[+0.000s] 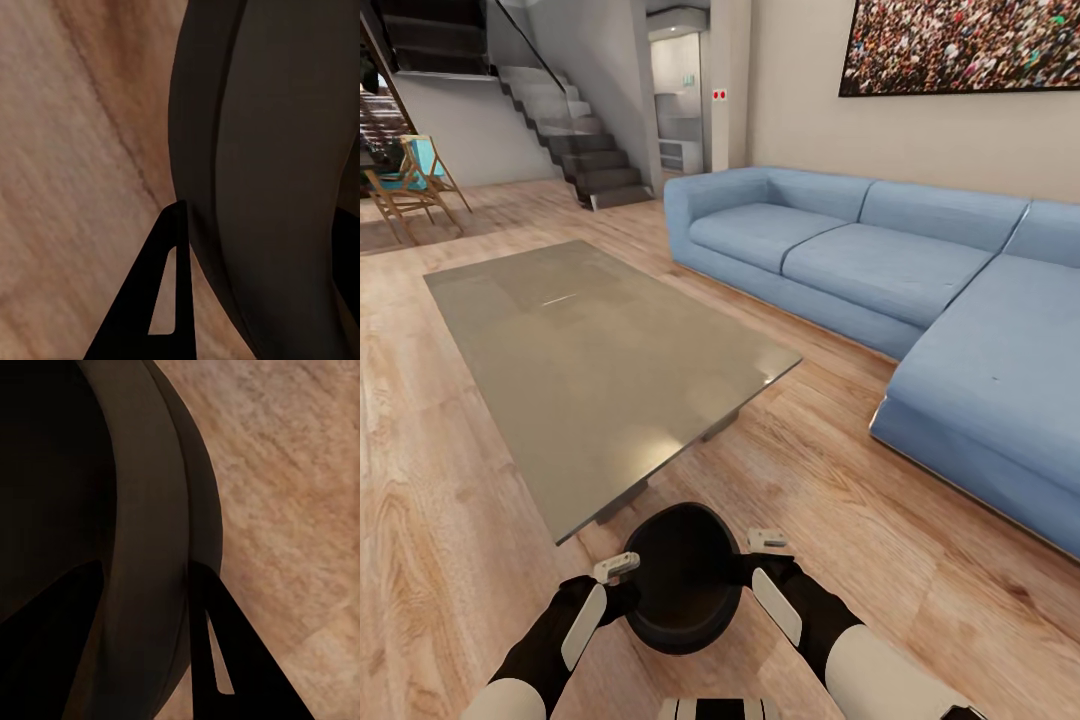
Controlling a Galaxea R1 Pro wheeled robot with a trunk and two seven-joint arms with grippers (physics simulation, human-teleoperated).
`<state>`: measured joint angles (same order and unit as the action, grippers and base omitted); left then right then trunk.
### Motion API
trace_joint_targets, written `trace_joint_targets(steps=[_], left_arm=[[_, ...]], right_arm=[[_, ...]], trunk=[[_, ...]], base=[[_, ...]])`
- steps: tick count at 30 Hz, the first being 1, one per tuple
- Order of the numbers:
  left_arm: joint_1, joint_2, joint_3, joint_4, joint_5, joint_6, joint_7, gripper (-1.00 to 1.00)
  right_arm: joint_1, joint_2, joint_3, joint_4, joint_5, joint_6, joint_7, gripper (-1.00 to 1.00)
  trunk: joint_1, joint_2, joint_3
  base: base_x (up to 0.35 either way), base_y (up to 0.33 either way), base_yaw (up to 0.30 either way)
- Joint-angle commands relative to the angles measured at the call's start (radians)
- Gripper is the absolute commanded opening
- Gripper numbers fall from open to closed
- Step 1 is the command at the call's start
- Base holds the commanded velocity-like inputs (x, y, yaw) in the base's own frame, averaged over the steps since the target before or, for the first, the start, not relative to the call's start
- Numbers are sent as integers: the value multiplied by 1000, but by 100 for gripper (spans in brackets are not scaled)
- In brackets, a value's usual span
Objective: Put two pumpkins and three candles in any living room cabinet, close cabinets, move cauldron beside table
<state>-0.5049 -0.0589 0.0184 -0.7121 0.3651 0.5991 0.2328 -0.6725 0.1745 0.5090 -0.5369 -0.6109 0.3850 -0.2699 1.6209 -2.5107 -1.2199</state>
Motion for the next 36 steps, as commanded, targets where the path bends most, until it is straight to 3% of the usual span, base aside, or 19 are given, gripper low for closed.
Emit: trace_joint_targets(steps=[1, 11, 21, 27, 28, 32, 33, 36], left_arm=[[0, 1, 4, 0, -11, 2, 0, -100], [0, 1, 5, 0, -11, 1, -1, -100], [0, 1, 5, 0, -11, 1, 0, -100], [0, 1, 5, 0, -11, 1, 0, -100], [0, 1, 5, 0, -11, 1, 0, -100], [0, 1, 5, 0, -11, 1, 0, -100], [0, 1, 5, 0, -11, 1, 0, 100], [0, 1, 5, 0, -11, 2, 0, 100]], right_arm=[[-1, 0, -6, -9, 14, -3, 0, -100], [-1, 0, -6, -9, 14, -3, 0, -100], [-1, 0, -6, -9, 14, -3, 0, -100], [-1, 0, -6, -9, 14, -3, 0, -100], [-1, 0, -6, -9, 14, -3, 0, 100], [-1, 0, -6, -9, 14, -3, 0, 100], [-1, 0, -6, -9, 14, -3, 0, 100], [-1, 0, -6, -9, 14, -3, 0, 100]], trunk=[[0, 0, 0], [0, 0, 0], [3, -1, -23], [3, -1, -23], [3, -1, -23], [3, -1, -23], [3, -1, -23], [3, -1, -23]], base=[[138, 37, 0], [22, 5, 0], [0, 0, 0], [0, 0, 0], [0, 0, 0], [0, 0, 0], [0, 0, 0], [0, 0, 0]])
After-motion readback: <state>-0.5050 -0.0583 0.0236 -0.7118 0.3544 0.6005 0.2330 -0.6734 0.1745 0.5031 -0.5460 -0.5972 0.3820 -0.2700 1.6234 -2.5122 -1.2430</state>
